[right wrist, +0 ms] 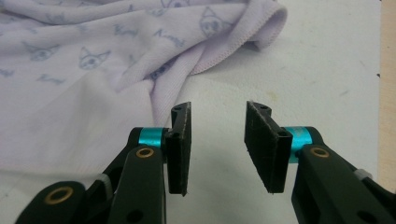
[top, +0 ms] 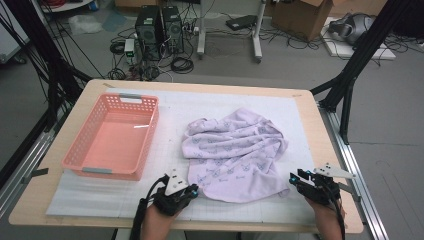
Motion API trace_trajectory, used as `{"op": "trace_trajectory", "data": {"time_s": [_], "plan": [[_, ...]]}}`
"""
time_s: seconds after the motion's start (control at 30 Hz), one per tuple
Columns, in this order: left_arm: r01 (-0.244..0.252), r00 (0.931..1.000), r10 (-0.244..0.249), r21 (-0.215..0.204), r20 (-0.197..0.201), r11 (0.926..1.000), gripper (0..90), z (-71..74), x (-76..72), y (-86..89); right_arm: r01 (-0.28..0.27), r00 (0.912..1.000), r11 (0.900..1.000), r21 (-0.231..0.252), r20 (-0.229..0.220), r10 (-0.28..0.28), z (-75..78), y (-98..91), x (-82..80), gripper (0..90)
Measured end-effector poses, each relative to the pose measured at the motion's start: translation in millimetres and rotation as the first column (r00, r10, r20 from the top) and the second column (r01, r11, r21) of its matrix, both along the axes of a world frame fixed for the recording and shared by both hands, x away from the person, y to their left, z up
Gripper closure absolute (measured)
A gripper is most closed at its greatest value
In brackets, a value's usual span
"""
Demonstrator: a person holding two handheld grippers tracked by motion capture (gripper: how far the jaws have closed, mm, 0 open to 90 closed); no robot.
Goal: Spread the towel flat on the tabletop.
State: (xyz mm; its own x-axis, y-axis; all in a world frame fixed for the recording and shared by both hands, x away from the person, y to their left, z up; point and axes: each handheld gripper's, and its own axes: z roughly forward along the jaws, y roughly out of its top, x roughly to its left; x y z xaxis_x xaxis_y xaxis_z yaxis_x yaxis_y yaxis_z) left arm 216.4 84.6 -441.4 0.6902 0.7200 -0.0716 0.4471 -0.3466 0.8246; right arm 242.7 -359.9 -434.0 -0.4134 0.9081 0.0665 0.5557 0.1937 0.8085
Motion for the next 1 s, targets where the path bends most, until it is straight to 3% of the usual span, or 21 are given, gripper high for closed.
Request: {"op": "trace_trajectory", "data": {"time_s": [0.13, 0.17, 0.23, 0.3, 0.4, 0.5, 0.53, 0.57, 0.7, 0.8, 0.83, 0.87, 0.93, 1.0], "plan": [[-0.021, 0.9996, 0.021, -0.02, -0.021, 0.9996, 83.4, 3.3, -1.0, 22.0, -0.008, 0.9999, 1.0, 0.004, -0.014, 0.008, -1.3, 1.2, 1.8, 60.9], [-0.032, 0.9992, 0.031, -0.021, -0.023, 0.9993, 78.5, 5.1, 0.1, 25.7, -0.011, 0.9998, 0.9999, 0.005, -0.016, 0.011, -1.9, 2.1, 2.2, 61.0], [-0.073, 0.9973, 0.072, -0.055, -0.016, 0.9958, 60.3, 6.8, 1.0, 31.5, -0.024, 0.9995, 0.9997, -0.002, -0.021, 0.024, -3.0, 4.4, 3.4, 61.1], [-0.087, 0.9961, 0.088, -0.098, 0.006, 0.9914, 52.6, 6.6, 1.8, 34.8, -0.041, 0.9986, 0.9992, -0.004, -0.035, 0.04, -4.6, 10.0, 4.8, 61.1], [-0.096, 0.9954, 0.096, -0.141, -0.006, 0.9853, 46.4, 4.6, 5.0, 35.1, -0.096, 0.9933, 0.9954, -0.002, -0.066, 0.095, -8.6, 24.3, 8.2, 61.1], [-0.088, 0.996, 0.085, -0.152, -0.029, 0.9845, 43.8, 2.6, 9.1, 30.4, -0.157, 0.984, 0.986, -0.057, -0.095, 0.151, -13.3, 47.4, 9.5, 60.2], [-0.084, 0.9961, 0.079, -0.157, -0.04, 0.9839, 43.3, 2.0, 10.7, 27.9, -0.157, 0.9857, 0.9829, -0.096, -0.077, 0.15, -12.8, 54.9, 7.3, 62.0], [-0.078, 0.9963, 0.072, -0.154, -0.048, 0.985, 43.0, 1.7, 12.3, 24.7, -0.185, 0.9812, 0.9775, -0.102, -0.076, 0.177, -11.5, 59.3, 6.7, 61.1], [-0.05, 0.9963, 0.042, -0.107, -0.075, 0.993, 41.2, -3.3, 16.1, 8.6, -0.222, 0.9736, 0.9732, -0.06, -0.069, 0.218, -7.5, 61.5, 2.4, 58.5], [-0.045, 0.9959, 0.043, -0.026, -0.079, 0.9986, 46.9, -10.5, 14.7, -1.0, -0.171, 0.9841, 0.9847, -0.034, -0.055, 0.169, -4.8, 47.6, 0.7, 58.7], [-0.054, 0.998, 0.055, 0.01, -0.032, 0.9985, 52.5, -11.6, 11.2, -2.7, -0.145, 0.9883, 0.9891, -0.028, -0.053, 0.143, -4.4, 41.7, 0.4, 60.1], [-0.061, 0.998, 0.062, 0.041, -0.011, 0.9973, 64.3, -10.8, 10.0, -2.6, -0.117, 0.9919, 0.9929, -0.024, -0.053, 0.116, -4.2, 36.0, 0.0, 63.2], [-0.059, 0.9972, 0.06, 0.029, -0.046, 0.9979, 85.4, -8.2, 12.1, 2.9, -0.078, 0.9956, 0.9965, -0.03, -0.054, 0.077, -4.5, 27.1, 0.2, 72.0], [-0.076, 0.9962, 0.077, 0.019, -0.041, 0.9969, 86.3, -8.3, 10.5, 7.9, -0.075, 0.9952, 0.9966, -0.034, -0.065, 0.073, -7.3, 24.0, 1.9, 72.2]]}}
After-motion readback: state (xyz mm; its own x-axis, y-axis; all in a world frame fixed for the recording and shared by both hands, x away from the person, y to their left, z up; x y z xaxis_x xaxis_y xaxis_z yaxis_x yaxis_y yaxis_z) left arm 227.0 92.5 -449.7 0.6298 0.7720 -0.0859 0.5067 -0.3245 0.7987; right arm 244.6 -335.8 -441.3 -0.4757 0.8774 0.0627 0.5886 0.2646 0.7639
